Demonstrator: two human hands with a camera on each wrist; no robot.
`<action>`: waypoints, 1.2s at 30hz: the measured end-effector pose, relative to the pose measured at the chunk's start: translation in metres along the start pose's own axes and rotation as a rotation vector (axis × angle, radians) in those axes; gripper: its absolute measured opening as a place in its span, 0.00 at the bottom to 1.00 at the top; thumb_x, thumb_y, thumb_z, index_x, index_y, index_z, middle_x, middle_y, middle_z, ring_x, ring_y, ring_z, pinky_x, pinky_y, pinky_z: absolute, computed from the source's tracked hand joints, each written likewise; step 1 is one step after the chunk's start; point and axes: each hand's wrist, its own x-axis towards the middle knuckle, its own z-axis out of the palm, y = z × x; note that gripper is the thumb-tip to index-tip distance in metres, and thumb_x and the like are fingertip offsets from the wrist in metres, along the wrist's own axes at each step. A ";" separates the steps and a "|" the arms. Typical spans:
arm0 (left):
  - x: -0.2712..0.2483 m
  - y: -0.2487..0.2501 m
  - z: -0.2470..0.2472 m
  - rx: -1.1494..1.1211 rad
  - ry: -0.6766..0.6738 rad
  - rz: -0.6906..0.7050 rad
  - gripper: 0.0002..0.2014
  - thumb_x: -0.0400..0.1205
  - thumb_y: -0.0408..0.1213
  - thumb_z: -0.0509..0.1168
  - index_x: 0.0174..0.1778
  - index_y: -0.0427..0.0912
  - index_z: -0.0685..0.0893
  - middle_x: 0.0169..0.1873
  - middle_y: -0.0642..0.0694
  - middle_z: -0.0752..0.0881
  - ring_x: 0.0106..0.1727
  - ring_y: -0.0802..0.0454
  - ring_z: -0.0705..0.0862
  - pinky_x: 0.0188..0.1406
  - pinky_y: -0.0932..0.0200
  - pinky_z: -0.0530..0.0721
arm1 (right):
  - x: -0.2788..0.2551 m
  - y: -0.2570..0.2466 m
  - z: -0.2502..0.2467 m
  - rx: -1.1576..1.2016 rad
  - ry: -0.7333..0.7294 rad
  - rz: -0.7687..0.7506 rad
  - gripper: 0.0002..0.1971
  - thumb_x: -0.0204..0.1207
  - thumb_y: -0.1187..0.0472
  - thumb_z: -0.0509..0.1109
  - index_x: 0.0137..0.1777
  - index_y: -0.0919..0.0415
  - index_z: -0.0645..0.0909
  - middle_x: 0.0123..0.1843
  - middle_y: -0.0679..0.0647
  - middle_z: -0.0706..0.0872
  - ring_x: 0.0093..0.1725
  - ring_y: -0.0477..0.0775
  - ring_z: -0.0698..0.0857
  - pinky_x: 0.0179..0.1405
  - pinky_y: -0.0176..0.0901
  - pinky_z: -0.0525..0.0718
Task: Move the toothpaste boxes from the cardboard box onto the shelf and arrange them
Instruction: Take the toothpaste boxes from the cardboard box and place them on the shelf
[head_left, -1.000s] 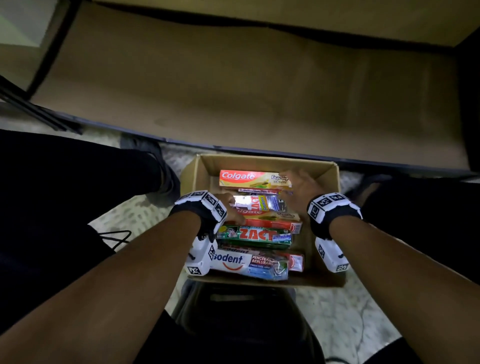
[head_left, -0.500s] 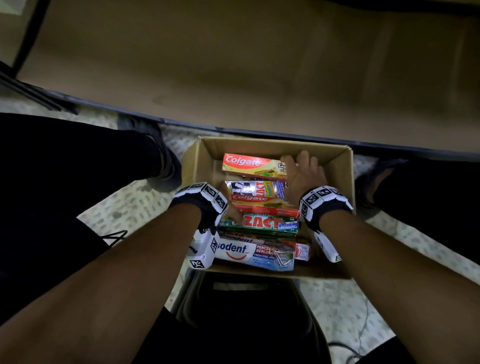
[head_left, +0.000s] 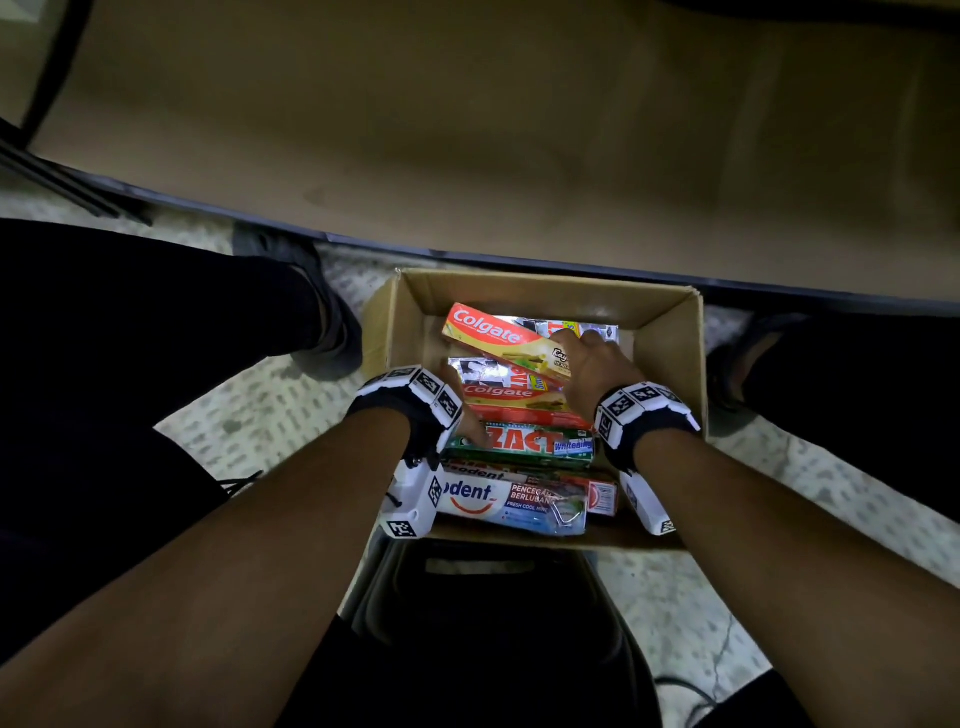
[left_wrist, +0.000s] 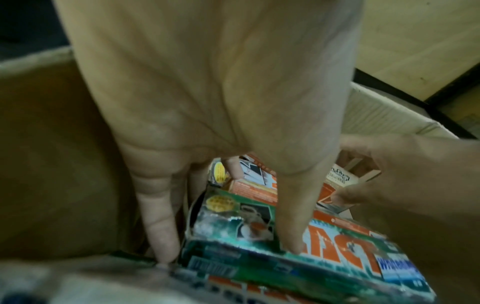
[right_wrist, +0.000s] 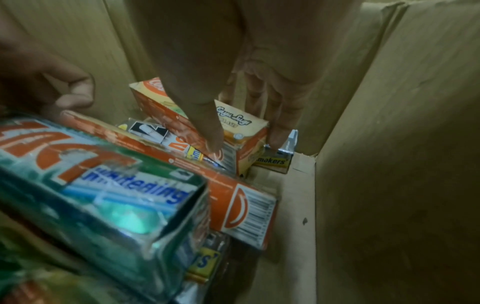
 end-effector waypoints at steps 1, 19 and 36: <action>0.000 0.001 0.000 0.044 -0.060 -0.016 0.37 0.59 0.55 0.82 0.61 0.42 0.81 0.48 0.39 0.90 0.43 0.40 0.90 0.48 0.43 0.88 | -0.001 0.000 0.001 0.011 0.009 0.007 0.37 0.75 0.69 0.70 0.81 0.48 0.60 0.71 0.59 0.72 0.71 0.65 0.73 0.65 0.60 0.81; -0.077 0.011 -0.028 -0.082 -0.041 0.254 0.40 0.52 0.76 0.76 0.44 0.44 0.91 0.34 0.45 0.92 0.36 0.45 0.91 0.46 0.53 0.89 | -0.059 -0.003 -0.040 0.082 -0.014 0.113 0.33 0.73 0.53 0.75 0.79 0.48 0.73 0.72 0.54 0.79 0.67 0.59 0.82 0.66 0.50 0.83; -0.096 -0.014 -0.053 -0.043 0.182 0.118 0.39 0.50 0.77 0.75 0.39 0.44 0.82 0.40 0.46 0.83 0.38 0.46 0.79 0.40 0.57 0.75 | -0.117 -0.004 -0.052 0.460 0.008 0.372 0.23 0.70 0.51 0.78 0.61 0.62 0.81 0.58 0.57 0.87 0.53 0.58 0.88 0.57 0.48 0.87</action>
